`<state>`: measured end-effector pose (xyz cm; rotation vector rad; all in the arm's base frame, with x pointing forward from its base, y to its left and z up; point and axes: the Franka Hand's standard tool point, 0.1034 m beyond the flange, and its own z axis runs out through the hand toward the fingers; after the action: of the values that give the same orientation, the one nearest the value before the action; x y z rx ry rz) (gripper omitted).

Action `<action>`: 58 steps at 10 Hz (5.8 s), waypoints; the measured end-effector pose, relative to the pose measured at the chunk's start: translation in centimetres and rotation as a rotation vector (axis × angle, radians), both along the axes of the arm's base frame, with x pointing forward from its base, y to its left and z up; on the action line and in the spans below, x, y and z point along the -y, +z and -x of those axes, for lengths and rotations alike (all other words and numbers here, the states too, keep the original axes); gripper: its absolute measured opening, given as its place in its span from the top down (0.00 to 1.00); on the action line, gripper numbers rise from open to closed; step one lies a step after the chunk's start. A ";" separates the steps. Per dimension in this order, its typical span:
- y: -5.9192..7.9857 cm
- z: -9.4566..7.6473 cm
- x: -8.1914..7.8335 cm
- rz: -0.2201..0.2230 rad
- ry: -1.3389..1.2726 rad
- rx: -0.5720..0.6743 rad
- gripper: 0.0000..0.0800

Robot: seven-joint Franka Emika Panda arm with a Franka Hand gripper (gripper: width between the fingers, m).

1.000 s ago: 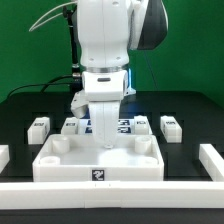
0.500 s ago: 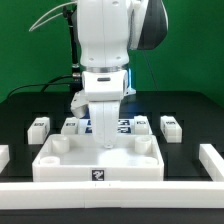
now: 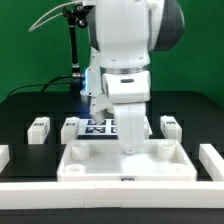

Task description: Assemble desk

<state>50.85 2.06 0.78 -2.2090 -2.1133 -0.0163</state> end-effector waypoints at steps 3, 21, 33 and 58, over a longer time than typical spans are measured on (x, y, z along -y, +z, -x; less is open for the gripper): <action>-0.1 -1.2 -2.6 -0.018 -0.005 -0.041 0.92; 1.8 -1.5 -3.1 -0.002 -0.126 -0.022 0.19; 4.6 1.7 -7.6 0.095 -1.157 -0.120 0.19; 0.7 8.2 -10.2 0.823 -1.204 -0.741 0.19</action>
Offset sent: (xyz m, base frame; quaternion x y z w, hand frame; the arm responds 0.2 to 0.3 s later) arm 0.0294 0.0362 -0.0123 -0.0208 0.0304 -0.0094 0.9993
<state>42.63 12.22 1.49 -2.7891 -0.2291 1.4733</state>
